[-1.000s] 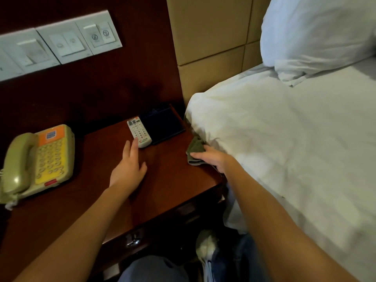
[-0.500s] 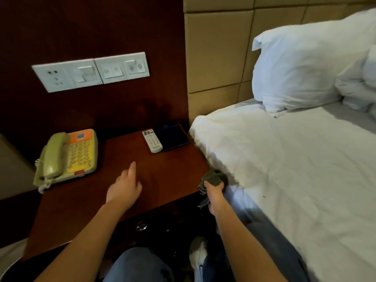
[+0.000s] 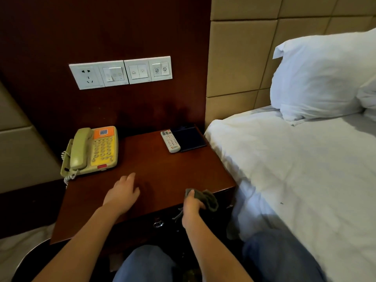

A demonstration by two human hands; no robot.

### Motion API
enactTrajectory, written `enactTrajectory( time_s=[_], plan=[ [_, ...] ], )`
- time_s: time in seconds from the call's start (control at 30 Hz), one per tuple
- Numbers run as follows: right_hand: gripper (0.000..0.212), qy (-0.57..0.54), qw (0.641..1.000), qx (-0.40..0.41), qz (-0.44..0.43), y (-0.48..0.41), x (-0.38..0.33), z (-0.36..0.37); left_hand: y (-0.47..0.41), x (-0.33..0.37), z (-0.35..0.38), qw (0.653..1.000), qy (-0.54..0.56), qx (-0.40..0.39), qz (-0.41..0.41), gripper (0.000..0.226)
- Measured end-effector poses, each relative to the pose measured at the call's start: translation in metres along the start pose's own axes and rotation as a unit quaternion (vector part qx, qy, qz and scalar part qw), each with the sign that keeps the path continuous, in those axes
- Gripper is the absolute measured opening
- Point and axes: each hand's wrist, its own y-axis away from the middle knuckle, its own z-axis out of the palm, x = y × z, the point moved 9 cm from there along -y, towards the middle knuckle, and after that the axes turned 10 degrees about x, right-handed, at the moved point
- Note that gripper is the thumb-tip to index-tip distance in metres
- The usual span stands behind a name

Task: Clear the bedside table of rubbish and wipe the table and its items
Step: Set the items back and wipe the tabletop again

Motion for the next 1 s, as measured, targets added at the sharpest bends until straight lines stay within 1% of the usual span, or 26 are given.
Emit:
enactTrajectory(
  time_s=[0.03, 0.07, 0.1, 0.13, 0.23, 0.3, 0.4, 0.47, 0.53, 0.57, 0.6, 0.67, 0.73, 0.77, 0.8, 0.83, 0.9, 0.93, 1.0],
  plan=[
    [0.073, 0.002, 0.999, 0.028, -0.031, 0.016, -0.015, -0.019, -0.002, 0.006, 0.002, 1.0, 0.002, -0.002, 0.007, 0.058],
    [0.078, -0.013, 1.0, 0.001, -0.012, 0.003, -0.02, -0.017, -0.004, 0.012, 0.004, 1.0, 0.005, -0.002, 0.015, 0.057],
    [0.083, -0.026, 1.0, 0.016, 0.002, -0.017, -0.015, -0.015, -0.005, 0.019, 0.006, 1.0, 0.008, -0.002, 0.024, 0.056],
    [0.086, -0.012, 0.999, 0.039, -0.003, -0.02, -0.02, -0.029, -0.007, 0.026, 0.009, 0.999, 0.012, -0.002, 0.033, 0.055],
    [0.092, 0.051, 0.988, 0.115, -0.086, -0.028, -0.046, -0.059, -0.011, 0.046, 0.018, 0.998, 0.012, -0.001, 0.065, 0.054],
    [0.093, 0.117, 0.969, 0.151, -0.158, -0.028, -0.066, -0.071, -0.014, 0.057, 0.021, 0.997, 0.007, -0.003, 0.082, 0.053],
    [0.082, 0.292, 0.911, 0.159, -0.243, -0.019, -0.089, -0.07, -0.018, 0.07, 0.024, 0.995, -0.002, -0.013, 0.097, 0.054],
    [0.077, 0.392, 0.866, 0.152, -0.271, -0.014, -0.096, -0.064, -0.018, 0.076, 0.023, 0.994, -0.009, -0.018, 0.103, 0.055],
    [0.075, 0.479, 0.812, 0.134, -0.305, -0.013, -0.098, -0.057, -0.018, 0.079, 0.019, 0.994, -0.02, -0.014, 0.11, 0.055],
    [0.073, 0.518, 0.776, 0.116, -0.342, -0.011, -0.1, -0.049, -0.018, 0.08, 0.018, 0.993, -0.026, -0.013, 0.112, 0.055],
    [0.072, 0.551, 0.735, 0.089, -0.384, -0.006, -0.102, -0.038, -0.019, 0.079, 0.017, 0.993, -0.031, -0.012, 0.112, 0.055],
    [0.075, 0.613, 0.65, 0.002, -0.45, 0.015, -0.095, -0.006, -0.019, 0.071, 0.013, 0.994, -0.049, -0.011, 0.101, 0.055],
    [0.08, 0.649, 0.585, -0.095, -0.477, 0.04, -0.076, 0.027, -0.016, 0.059, 0.009, 0.993, -0.076, -0.016, 0.085, 0.056],
    [0.082, 0.654, 0.562, -0.133, -0.489, 0.051, -0.068, 0.04, -0.014, 0.054, 0.01, 0.993, -0.084, -0.022, 0.079, 0.056],
    [0.081, 0.645, 0.547, -0.165, -0.507, 0.063, -0.061, 0.051, -0.013, 0.05, 0.01, 0.994, -0.081, -0.027, 0.075, 0.055],
    [0.078, 0.628, 0.541, -0.187, -0.527, 0.073, -0.059, 0.057, -0.011, 0.048, 0.01, 0.994, -0.073, -0.029, 0.072, 0.055],
    [0.068, 0.584, 0.545, -0.205, -0.566, 0.084, -0.066, 0.058, -0.01, 0.047, 0.012, 0.996, -0.05, -0.016, 0.072, 0.054],
    [0.062, 0.561, 0.546, -0.192, -0.592, 0.087, -0.075, 0.055, -0.011, 0.049, 0.016, 0.996, -0.039, -0.009, 0.075, 0.053],
    [0.055, 0.539, 0.536, -0.152, -0.631, 0.085, -0.092, 0.048, -0.012, 0.06, 0.028, 0.997, -0.004, 0.002, 0.081, 0.054]
  ],
)
